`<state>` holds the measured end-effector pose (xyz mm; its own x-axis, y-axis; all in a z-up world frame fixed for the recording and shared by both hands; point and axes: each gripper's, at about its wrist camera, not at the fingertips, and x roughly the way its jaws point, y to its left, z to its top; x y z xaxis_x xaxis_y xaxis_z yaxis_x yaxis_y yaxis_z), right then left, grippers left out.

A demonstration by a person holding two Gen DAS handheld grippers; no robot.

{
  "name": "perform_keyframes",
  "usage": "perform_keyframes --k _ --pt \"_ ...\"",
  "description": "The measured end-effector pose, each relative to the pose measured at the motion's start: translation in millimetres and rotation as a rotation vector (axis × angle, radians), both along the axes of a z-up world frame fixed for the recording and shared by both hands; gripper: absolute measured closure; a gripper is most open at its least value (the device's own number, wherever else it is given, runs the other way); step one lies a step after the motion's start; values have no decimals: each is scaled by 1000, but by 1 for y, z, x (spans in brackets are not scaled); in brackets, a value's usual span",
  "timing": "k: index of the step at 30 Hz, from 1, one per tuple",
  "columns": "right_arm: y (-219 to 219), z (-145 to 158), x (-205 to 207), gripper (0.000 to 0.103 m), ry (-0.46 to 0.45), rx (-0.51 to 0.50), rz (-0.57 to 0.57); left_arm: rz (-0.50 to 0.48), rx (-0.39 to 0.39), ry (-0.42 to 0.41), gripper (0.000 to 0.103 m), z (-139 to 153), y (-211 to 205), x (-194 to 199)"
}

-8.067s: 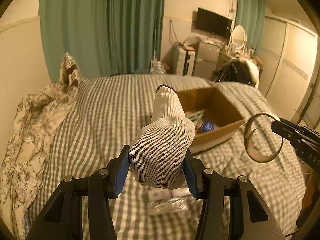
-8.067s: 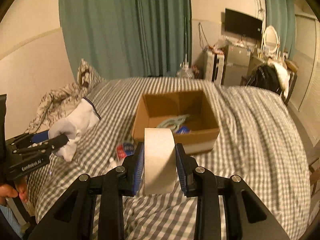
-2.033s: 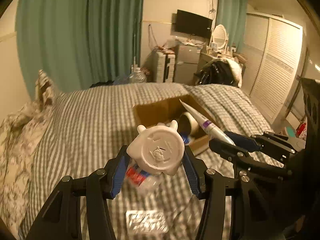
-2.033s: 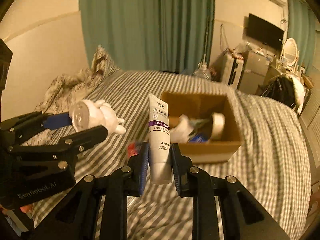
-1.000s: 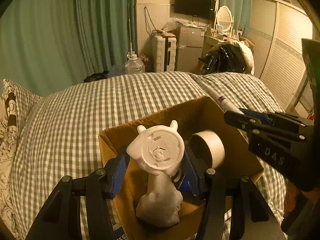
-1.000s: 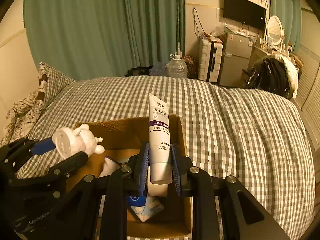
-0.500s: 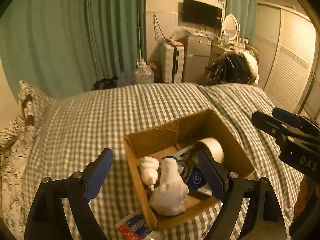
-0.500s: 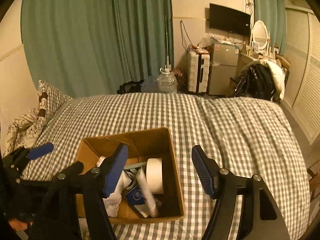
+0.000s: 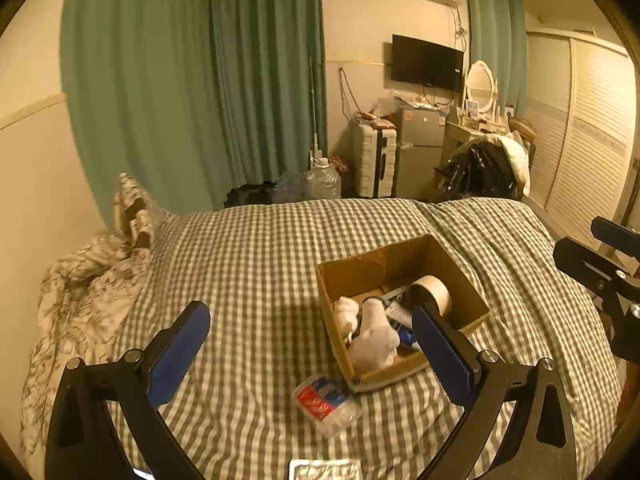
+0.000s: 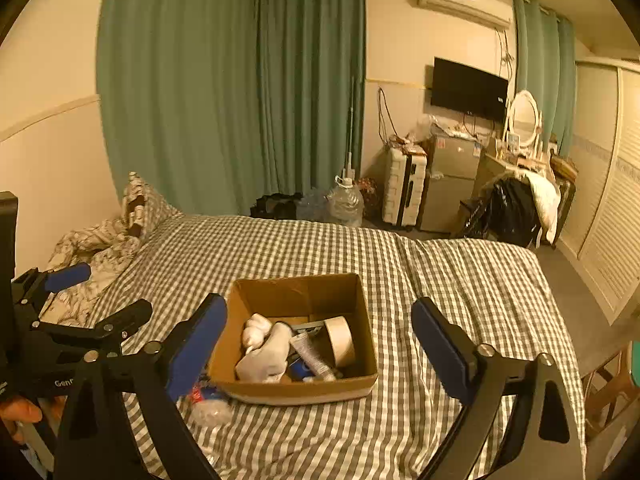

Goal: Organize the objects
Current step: 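Place the figurine into the box with the left gripper while the right gripper drops the tube in, then move both tools back toward the remaining bottle and blister pack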

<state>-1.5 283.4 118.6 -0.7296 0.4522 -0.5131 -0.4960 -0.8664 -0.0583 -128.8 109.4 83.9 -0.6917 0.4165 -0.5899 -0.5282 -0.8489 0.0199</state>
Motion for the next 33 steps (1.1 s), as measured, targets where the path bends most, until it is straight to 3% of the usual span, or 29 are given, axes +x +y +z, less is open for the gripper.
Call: perform_keyframes --k 7,15,20,23,33 --pt "-44 -14 32 0 -17 20 30 35 21 -27 0 -14 -41 30" --pt "-58 -92 38 0 -127 -51 24 102 -7 -58 0 -74 -65 48" --pt "-56 -151 21 0 -220 -120 38 93 -52 -155 0 -126 -60 45" --pt "-50 -171 12 0 -272 -153 44 91 -87 -201 0 -153 -56 43" --pt "-30 -198 7 0 -311 -272 40 13 -234 -342 0 -226 -27 47"
